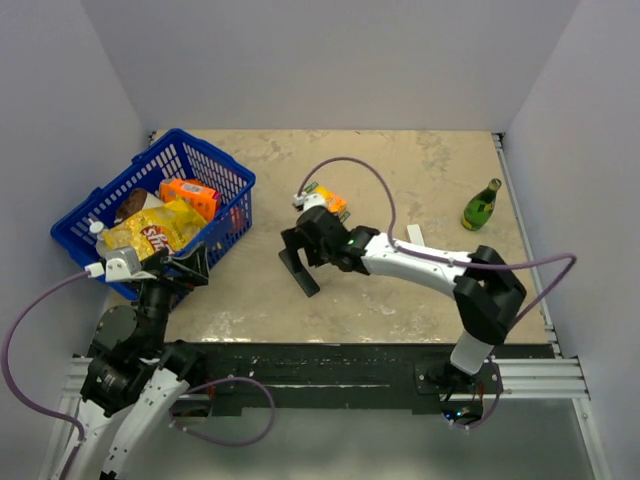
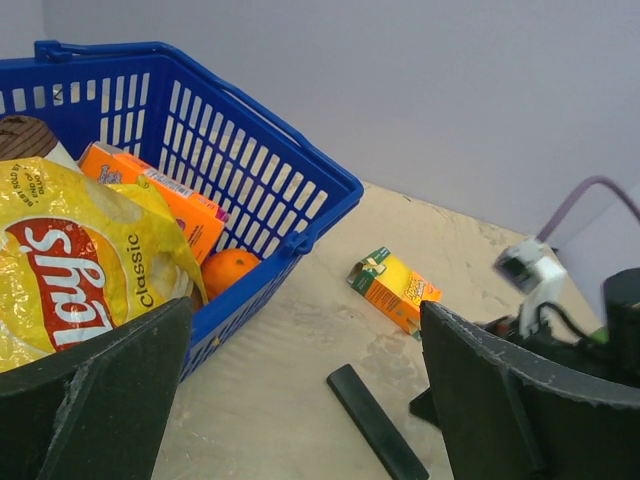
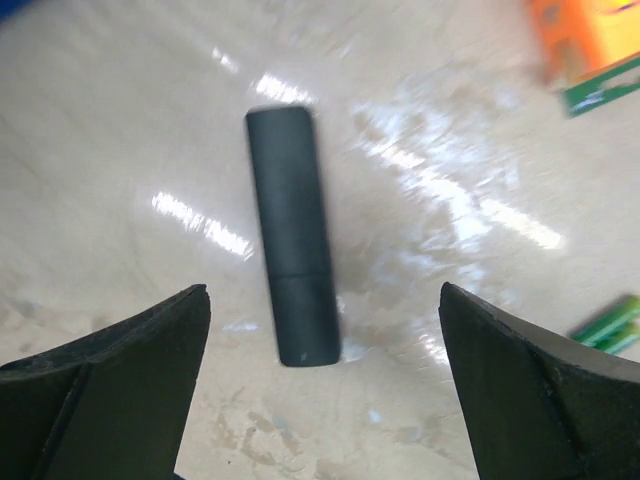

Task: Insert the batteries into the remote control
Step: Reset both arms

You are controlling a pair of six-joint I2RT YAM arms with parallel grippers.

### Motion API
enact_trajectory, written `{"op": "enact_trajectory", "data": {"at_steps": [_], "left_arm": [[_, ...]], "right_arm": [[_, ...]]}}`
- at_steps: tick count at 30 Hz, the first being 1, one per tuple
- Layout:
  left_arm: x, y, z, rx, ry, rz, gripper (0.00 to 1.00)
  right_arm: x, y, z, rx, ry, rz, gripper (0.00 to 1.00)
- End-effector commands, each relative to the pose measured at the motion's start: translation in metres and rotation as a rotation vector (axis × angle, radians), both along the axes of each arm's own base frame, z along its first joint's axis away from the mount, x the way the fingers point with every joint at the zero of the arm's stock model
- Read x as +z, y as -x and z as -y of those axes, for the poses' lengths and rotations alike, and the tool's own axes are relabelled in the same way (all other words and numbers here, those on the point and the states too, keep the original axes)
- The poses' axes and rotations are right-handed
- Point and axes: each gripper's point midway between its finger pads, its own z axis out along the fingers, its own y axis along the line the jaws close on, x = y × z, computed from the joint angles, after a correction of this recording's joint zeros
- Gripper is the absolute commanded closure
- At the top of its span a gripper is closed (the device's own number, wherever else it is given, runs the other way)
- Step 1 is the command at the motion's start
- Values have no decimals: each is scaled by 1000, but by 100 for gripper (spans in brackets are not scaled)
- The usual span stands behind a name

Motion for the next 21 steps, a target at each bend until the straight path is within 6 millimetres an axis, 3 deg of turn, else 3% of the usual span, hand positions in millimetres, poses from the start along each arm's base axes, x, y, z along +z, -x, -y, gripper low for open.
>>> {"op": "enact_trajectory", "data": {"at_steps": [1, 2, 3, 4, 5, 6, 9, 10, 11, 12, 13, 17, 21], "left_arm": [[7, 0, -5, 20, -1, 40, 0], [7, 0, -4, 16, -5, 41, 0], [6, -1, -5, 22, -12, 34, 0], [8, -1, -7, 31, -10, 34, 0], [7, -1, -7, 35, -12, 31, 0], [7, -2, -8, 39, -14, 26, 0], [8, -3, -11, 55, -20, 28, 0], [8, -3, -13, 64, -20, 29, 0], [9, -4, -14, 71, -24, 30, 0], [9, -4, -15, 77, -27, 29, 0], [10, -4, -17, 86, -27, 28, 0], [15, -2, -22, 114, -21, 36, 0], [22, 1, -29, 145, -24, 51, 0]], "right_arm": [[60, -57, 53, -206, -165, 128, 2], [59, -61, 72, -255, -170, 139, 2], [85, -74, 101, -341, -231, 186, 2], [93, -78, 118, -385, -254, 207, 2], [90, -79, 138, -433, -254, 217, 2], [115, -83, 166, -501, -294, 275, 2], [132, -75, 220, -651, -258, 361, 2], [154, -65, 234, -684, -290, 416, 2], [156, -59, 253, -750, -259, 446, 2], [162, -53, 262, -782, -269, 468, 2], [183, -41, 274, -811, -318, 522, 2], [201, -6, 308, -900, -385, 617, 2], [215, 19, 324, -878, -418, 693, 2]]}}
